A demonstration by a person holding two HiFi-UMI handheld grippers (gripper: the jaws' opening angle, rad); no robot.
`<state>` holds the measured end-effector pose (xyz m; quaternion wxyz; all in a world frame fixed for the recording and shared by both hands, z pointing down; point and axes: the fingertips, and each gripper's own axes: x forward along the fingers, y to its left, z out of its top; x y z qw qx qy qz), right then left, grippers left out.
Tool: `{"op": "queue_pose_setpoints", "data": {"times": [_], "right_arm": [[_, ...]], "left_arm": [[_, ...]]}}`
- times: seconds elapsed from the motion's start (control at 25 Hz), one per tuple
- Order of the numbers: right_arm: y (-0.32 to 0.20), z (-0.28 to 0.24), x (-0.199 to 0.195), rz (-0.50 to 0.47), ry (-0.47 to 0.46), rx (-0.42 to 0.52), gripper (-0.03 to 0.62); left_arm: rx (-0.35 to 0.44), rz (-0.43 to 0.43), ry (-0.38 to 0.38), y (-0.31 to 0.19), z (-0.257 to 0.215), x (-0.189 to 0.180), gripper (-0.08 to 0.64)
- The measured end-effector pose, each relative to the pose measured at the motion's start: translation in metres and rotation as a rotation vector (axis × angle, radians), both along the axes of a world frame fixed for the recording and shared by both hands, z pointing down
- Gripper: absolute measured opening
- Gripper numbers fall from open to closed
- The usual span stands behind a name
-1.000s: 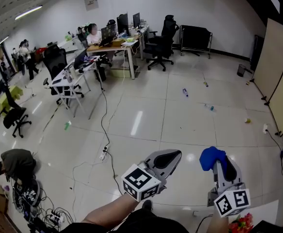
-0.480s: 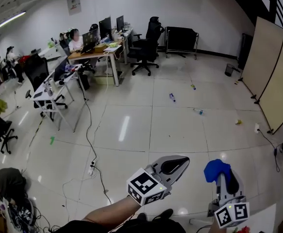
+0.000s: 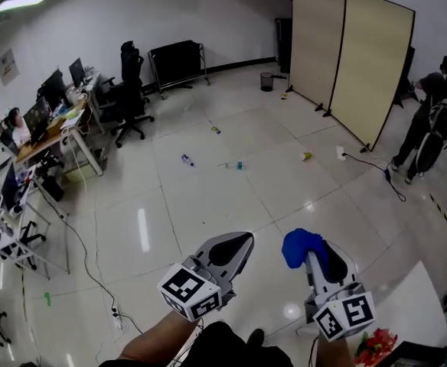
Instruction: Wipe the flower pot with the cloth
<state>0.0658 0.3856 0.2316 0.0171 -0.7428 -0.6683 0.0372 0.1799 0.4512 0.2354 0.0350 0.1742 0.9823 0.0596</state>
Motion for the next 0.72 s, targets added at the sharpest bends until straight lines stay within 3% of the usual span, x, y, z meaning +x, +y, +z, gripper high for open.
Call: {"op": "queue_pose_setpoints", "data": {"times": [0.16,0.4,0.72], "right_arm": [[0.025,0.000,-0.033,0.120,-0.006,0.005,0.098],[0.056,-0.002,-0.060,0.296,0.001,0.005,0.098],[0.044,0.007,-0.113,0.522,0.006,0.033,0.098]], "left_arm": [[-0.023,0.107,0.003,0.035,-0.001,-0.034,-0.003],[0.002,0.287,-0.002,0.081,-0.001,-0.075,-0.003],[0.051,0.515,-0.021,0.086,0.006,-0.158,-0.003]]}}
